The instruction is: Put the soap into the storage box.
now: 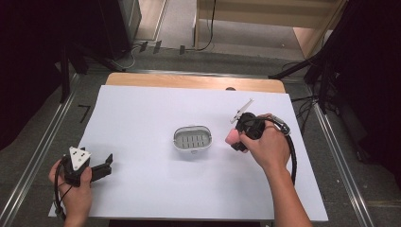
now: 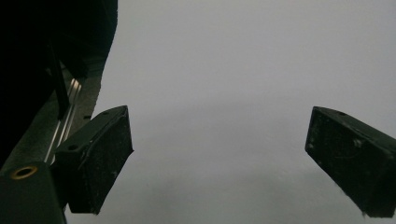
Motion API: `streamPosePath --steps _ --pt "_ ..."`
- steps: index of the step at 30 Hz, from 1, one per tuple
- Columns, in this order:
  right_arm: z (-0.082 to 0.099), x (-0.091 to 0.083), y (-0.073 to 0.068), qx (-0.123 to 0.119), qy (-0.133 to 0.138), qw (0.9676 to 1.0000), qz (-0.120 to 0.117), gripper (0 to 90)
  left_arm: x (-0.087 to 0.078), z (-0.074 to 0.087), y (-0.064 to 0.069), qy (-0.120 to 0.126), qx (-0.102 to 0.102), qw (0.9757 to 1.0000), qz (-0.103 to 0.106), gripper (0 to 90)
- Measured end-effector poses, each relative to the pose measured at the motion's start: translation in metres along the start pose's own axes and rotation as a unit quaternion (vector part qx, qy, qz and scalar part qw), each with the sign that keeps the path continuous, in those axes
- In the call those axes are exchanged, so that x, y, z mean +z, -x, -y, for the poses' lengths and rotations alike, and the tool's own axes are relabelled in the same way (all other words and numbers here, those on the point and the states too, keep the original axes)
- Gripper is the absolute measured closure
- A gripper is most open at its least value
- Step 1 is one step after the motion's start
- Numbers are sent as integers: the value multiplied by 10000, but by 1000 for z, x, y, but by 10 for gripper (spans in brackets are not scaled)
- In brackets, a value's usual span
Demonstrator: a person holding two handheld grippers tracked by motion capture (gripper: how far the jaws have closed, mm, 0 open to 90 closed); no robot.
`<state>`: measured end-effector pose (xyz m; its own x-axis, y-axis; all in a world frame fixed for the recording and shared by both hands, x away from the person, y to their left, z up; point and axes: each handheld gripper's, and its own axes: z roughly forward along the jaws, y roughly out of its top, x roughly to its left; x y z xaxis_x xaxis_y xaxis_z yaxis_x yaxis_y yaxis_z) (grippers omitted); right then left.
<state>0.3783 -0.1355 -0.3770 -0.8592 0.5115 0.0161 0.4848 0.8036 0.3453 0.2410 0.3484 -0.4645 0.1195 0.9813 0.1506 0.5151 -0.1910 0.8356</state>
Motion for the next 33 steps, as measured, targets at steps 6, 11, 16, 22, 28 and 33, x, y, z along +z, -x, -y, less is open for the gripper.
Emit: streamPosePath --steps 6,11,16,22,28,33 --pt "-14 0 0 -183 76 9997 -113 389 0 0 0 -2 -5 10000 4 80" --pt "-24 0 -3 -367 143 9991 -167 389 0 0 0 -4 -16 10000 10 80" --pt "-35 -1 -7 -561 206 9979 -261 389 0 0 -1 -3 -18 10000 10 80" --pt "-45 1 -9 -708 247 9966 -328 389 0 0 -1 -3 -34 10000 23 80" --pt "-56 5 -12 -869 278 9952 -366 389 0 0 -1 -7 -30 10000 18 80" --pt "-66 9 -18 -1029 267 9934 -427 389 1 0 -1 -6 -35 10000 19 80"
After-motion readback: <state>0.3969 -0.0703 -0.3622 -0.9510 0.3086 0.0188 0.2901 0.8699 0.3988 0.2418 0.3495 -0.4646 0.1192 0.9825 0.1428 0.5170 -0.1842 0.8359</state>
